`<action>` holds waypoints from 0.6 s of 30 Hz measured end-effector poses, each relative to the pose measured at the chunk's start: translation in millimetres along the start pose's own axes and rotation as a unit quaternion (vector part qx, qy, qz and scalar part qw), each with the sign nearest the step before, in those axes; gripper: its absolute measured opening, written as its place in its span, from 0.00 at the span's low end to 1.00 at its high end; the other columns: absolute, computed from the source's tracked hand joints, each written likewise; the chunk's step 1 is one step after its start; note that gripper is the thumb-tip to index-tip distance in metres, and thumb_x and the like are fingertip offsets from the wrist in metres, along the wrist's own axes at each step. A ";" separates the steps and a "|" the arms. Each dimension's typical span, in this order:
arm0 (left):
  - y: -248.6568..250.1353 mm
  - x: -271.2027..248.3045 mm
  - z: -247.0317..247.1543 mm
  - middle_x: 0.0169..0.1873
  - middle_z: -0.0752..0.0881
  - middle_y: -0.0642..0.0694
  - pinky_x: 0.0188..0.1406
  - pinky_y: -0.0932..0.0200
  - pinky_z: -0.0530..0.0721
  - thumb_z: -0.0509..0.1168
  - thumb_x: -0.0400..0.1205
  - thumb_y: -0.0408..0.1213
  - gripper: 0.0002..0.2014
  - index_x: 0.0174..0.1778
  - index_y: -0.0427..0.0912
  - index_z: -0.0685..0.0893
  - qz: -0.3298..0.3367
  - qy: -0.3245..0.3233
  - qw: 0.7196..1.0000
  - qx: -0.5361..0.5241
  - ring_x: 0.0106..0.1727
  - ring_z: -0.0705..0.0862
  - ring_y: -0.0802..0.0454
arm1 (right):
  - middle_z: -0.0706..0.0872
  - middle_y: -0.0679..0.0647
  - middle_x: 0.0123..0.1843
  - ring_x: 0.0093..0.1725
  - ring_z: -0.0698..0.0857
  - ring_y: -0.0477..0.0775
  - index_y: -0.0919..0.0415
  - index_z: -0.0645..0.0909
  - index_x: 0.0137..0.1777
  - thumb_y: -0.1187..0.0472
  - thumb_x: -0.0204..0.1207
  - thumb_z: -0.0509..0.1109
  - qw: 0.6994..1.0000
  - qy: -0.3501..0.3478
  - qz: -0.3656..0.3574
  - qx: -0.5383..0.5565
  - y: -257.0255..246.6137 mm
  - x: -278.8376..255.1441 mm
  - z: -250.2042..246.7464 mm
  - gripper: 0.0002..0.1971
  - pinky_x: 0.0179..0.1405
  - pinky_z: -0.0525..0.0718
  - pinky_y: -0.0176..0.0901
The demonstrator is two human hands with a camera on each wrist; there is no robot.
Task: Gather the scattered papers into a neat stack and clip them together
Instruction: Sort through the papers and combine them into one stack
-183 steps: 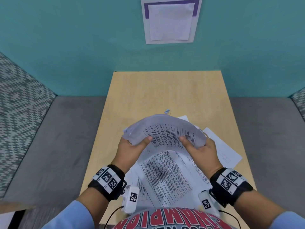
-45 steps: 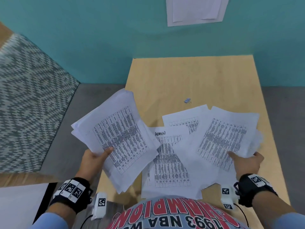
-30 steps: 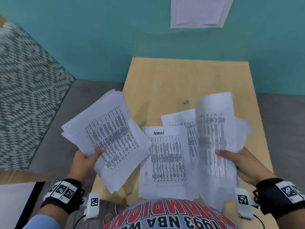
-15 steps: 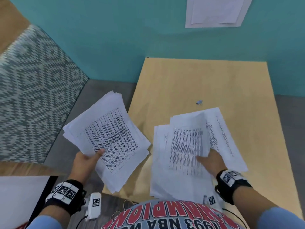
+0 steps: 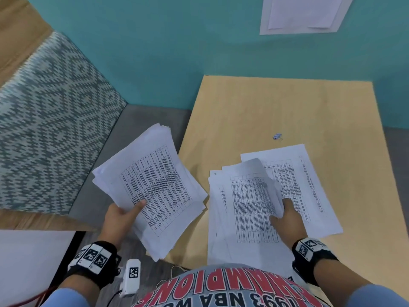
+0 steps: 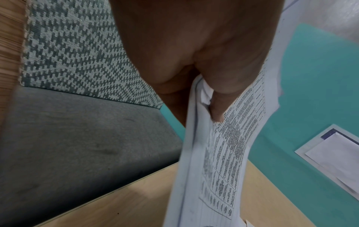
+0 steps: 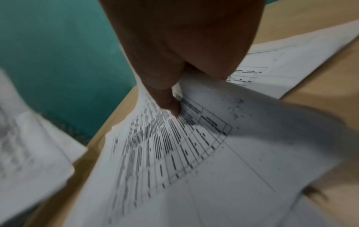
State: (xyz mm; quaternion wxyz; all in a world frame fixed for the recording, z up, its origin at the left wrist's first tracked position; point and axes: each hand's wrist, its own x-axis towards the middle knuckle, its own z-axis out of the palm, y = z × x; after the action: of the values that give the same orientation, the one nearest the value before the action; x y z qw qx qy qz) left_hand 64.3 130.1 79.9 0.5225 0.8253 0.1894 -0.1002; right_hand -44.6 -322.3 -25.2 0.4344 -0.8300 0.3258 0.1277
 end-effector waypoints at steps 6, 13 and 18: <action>10.7 -0.3 9.4 0.58 0.95 0.38 0.69 0.33 0.88 0.80 0.80 0.35 0.17 0.64 0.36 0.91 0.011 -0.008 1.000 0.010 0.59 0.94 0.40 | 0.89 0.64 0.53 0.47 0.89 0.64 0.67 0.81 0.65 0.61 0.80 0.77 0.987 0.010 0.113 0.117 24.2 4.9 -27.7 0.17 0.48 0.89 0.52; 45.4 -9.7 48.4 0.46 0.93 0.53 0.63 0.42 0.89 0.77 0.83 0.35 0.09 0.58 0.42 0.90 0.031 -0.062 0.997 0.028 0.48 0.91 0.55 | 0.66 0.44 0.21 0.16 0.68 0.43 0.59 0.71 0.36 0.63 0.80 0.80 0.966 0.085 0.094 0.224 28.0 -9.8 -117.2 0.20 0.20 0.62 0.35; 70.1 -10.8 96.1 0.54 0.96 0.47 0.61 0.42 0.90 0.79 0.82 0.44 0.08 0.55 0.50 0.93 0.039 -0.147 0.988 0.025 0.58 0.94 0.44 | 0.58 0.40 0.14 0.14 0.53 0.41 0.50 0.55 0.28 0.60 0.74 0.83 0.963 0.014 0.016 0.270 -24.7 -48.6 -174.1 0.34 0.17 0.62 0.31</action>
State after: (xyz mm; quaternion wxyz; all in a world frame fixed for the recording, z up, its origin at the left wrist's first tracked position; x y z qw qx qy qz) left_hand 86.8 14.6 100.0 0.5278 0.8209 0.0759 -0.2045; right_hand -77.5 -431.2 117.3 0.6357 -0.6780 0.3679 0.0304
